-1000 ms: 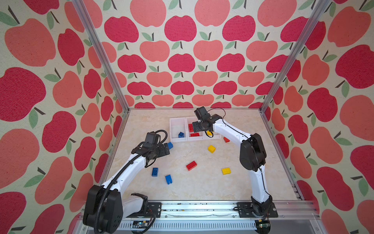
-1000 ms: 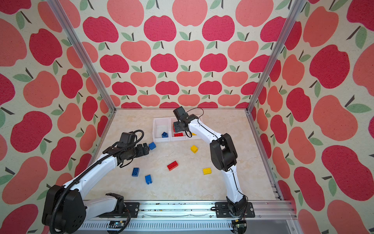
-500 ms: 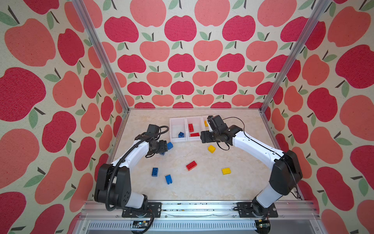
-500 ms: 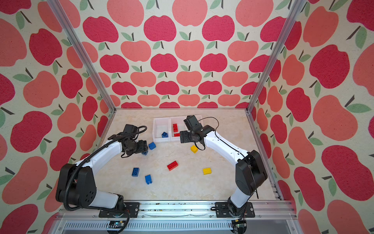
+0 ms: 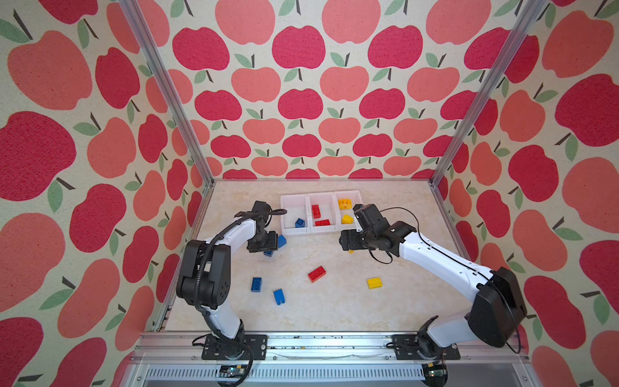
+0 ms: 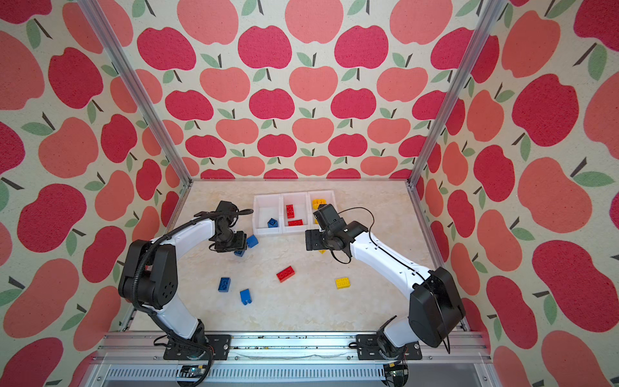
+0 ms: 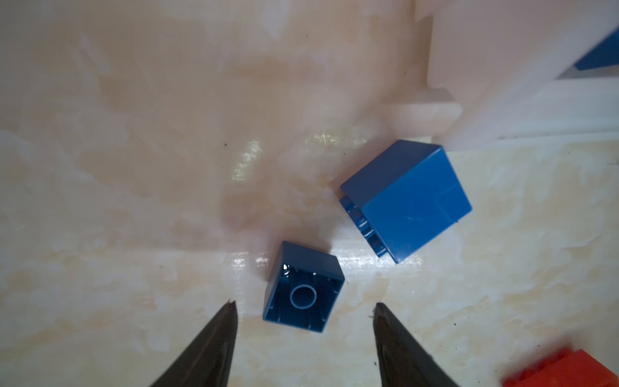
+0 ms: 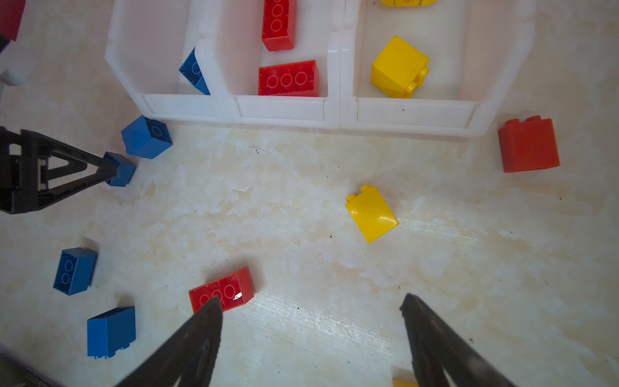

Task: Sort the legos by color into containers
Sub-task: 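Grasp a blue 2x2 brick with the left gripper while the right withdraws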

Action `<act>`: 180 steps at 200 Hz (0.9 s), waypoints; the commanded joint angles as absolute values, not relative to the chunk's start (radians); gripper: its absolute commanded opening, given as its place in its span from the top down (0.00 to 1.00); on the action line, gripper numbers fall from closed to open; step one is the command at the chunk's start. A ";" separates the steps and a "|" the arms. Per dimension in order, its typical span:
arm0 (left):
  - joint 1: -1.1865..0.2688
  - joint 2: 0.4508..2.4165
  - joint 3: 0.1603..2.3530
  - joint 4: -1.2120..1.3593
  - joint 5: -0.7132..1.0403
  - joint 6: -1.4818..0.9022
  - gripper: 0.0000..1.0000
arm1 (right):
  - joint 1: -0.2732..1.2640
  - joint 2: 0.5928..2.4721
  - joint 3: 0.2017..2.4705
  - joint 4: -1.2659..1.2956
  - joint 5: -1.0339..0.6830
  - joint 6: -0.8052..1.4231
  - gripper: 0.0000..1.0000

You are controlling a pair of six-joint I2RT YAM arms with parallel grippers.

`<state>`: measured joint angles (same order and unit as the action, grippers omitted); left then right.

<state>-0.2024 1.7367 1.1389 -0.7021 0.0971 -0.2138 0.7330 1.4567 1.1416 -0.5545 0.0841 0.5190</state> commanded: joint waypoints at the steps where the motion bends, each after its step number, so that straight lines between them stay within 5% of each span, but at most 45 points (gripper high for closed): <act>1: -0.195 1.764 1.154 -0.694 0.097 -0.196 0.34 | 0.739 1.420 1.134 -0.575 0.085 0.538 0.13; 72: -0.197 1.811 1.178 -0.680 0.089 -0.196 0.40 | 0.739 1.414 1.129 -0.580 0.095 0.541 0.13; 180: -0.204 1.791 1.158 -0.678 0.069 -0.212 0.66 | 0.738 1.400 1.108 -0.577 0.100 0.552 0.13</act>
<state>-0.2024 1.8065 1.1568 -0.6704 0.0891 -0.2104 0.7330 1.4307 1.1282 -0.5549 0.0875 0.5293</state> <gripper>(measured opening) 0.355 0.869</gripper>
